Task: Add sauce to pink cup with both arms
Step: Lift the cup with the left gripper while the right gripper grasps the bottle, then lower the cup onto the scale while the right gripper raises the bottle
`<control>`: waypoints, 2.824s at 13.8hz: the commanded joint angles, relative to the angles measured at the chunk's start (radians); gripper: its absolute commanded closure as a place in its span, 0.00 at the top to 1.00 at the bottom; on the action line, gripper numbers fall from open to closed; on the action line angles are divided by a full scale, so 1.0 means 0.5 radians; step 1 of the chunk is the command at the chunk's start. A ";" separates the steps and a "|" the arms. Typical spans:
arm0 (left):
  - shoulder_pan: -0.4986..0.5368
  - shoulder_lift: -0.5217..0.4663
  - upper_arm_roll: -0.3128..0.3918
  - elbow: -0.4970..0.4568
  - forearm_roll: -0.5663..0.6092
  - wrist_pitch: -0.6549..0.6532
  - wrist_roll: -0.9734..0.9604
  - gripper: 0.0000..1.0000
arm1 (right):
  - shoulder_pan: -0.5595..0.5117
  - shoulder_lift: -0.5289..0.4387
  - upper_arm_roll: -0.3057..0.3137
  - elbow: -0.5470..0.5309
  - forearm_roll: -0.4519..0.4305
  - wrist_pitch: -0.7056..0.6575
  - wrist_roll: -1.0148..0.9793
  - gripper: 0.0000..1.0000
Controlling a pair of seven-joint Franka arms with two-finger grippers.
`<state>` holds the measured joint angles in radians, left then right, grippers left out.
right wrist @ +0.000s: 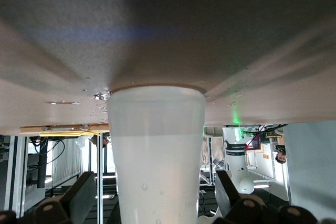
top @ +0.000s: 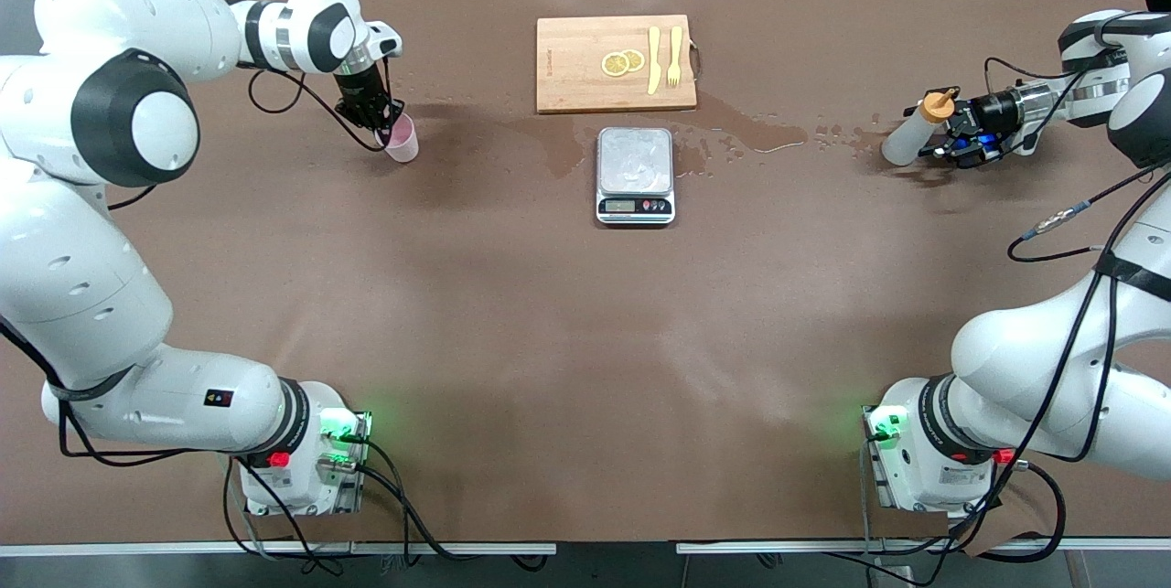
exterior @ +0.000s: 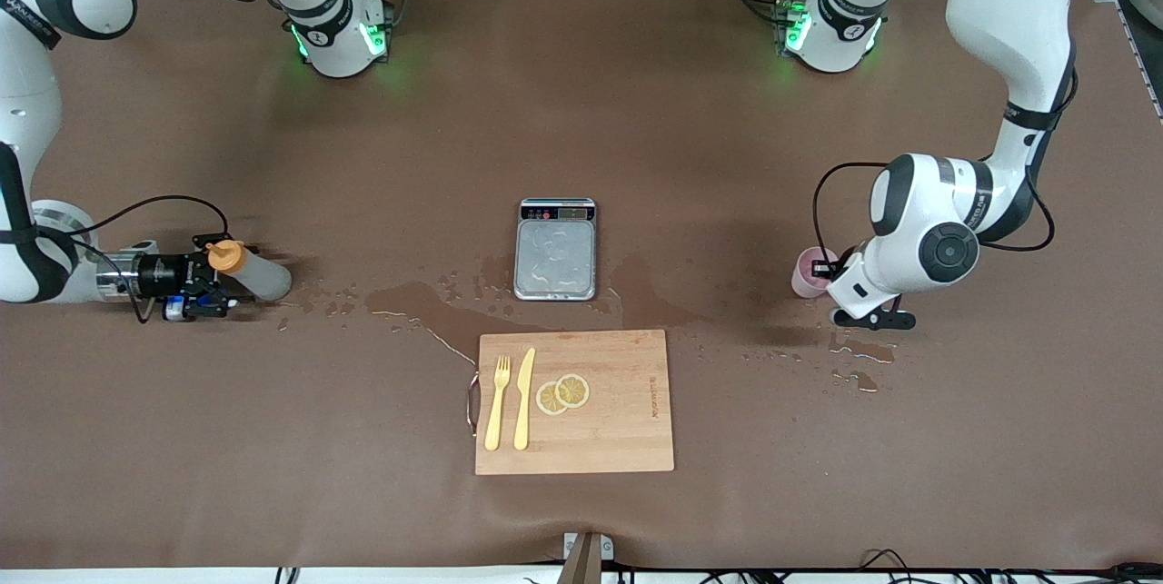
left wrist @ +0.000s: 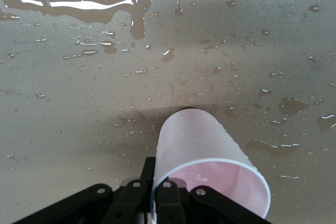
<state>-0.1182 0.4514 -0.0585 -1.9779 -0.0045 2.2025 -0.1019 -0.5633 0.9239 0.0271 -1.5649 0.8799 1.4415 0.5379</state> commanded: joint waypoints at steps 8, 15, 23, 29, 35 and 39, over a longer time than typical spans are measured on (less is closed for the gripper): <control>0.012 -0.203 0.000 0.060 -0.205 -0.015 -0.020 0.00 | 0.004 0.005 -0.005 -0.003 0.044 -0.106 -0.030 0.55; -0.009 -0.289 -0.180 0.201 -0.236 -0.205 -0.287 0.00 | 0.129 -0.062 -0.020 0.114 -0.002 -0.088 0.028 0.55; -0.278 -0.148 -0.463 0.504 -0.236 -0.288 -1.173 0.00 | 0.322 -0.136 -0.027 0.418 -0.226 -0.079 0.467 0.55; -0.690 0.250 -0.454 0.906 -0.212 -0.285 -1.783 0.00 | 0.601 -0.409 -0.021 0.412 -0.468 0.129 0.923 0.55; -0.859 0.481 -0.435 1.109 -0.218 -0.166 -1.977 0.00 | 0.869 -0.624 -0.014 0.399 -0.704 0.249 1.439 0.55; -0.948 0.557 -0.432 1.109 -0.218 0.019 -2.002 0.00 | 1.117 -0.703 -0.014 0.402 -0.970 0.316 1.834 0.55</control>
<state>-0.5558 0.7026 -0.2903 -1.4578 -0.1063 2.1842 -1.0825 -0.0709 0.6170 0.0273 -1.3390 0.4833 1.5666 1.3478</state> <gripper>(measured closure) 0.960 0.449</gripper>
